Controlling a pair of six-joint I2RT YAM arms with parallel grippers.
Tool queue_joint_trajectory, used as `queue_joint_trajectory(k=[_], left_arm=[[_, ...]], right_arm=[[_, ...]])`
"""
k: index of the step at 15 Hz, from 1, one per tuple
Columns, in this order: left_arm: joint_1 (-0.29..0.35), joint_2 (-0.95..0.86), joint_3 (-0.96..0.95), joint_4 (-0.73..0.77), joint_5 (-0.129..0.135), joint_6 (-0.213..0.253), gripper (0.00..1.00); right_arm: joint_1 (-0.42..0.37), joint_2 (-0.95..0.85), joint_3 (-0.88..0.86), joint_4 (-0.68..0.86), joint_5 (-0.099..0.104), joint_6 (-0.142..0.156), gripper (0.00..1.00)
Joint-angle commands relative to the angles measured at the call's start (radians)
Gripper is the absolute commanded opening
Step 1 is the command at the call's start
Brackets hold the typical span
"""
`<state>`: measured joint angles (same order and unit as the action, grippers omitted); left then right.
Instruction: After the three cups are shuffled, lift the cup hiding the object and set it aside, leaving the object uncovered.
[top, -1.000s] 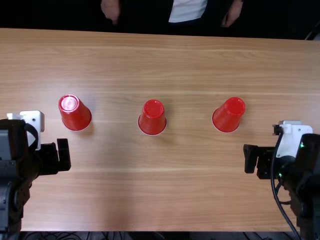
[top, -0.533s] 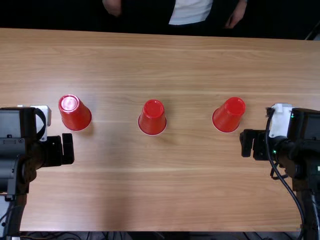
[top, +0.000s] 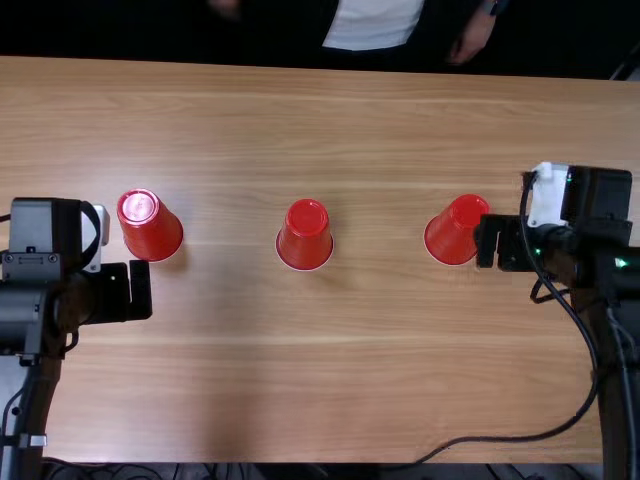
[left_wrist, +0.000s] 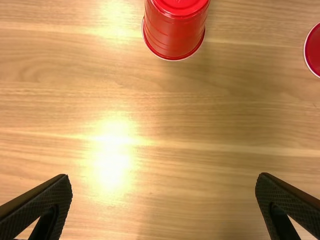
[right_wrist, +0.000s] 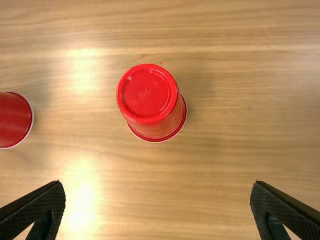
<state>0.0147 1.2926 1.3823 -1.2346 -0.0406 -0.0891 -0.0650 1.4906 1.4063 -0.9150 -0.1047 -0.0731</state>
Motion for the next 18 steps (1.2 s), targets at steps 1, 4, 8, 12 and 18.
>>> queue_joint_trajectory(k=[1,4,8,12,18], left_arm=[[-0.005,0.013,0.055,0.001,0.004,0.004,1.00],[-0.016,0.027,0.058,0.001,0.004,0.004,1.00],[-0.019,0.028,0.057,0.003,0.004,0.003,1.00],[-0.018,0.030,0.057,0.005,0.004,0.003,1.00],[-0.019,0.043,0.055,0.016,0.006,0.004,1.00]], right_arm=[[0.013,0.054,0.057,0.017,0.000,0.001,1.00],[0.054,0.146,0.088,0.063,0.000,0.001,1.00],[0.087,0.246,0.089,0.115,0.000,0.001,1.00],[0.087,0.312,0.099,0.130,0.011,0.001,1.00],[0.085,0.405,0.126,0.196,0.011,0.005,1.00]])
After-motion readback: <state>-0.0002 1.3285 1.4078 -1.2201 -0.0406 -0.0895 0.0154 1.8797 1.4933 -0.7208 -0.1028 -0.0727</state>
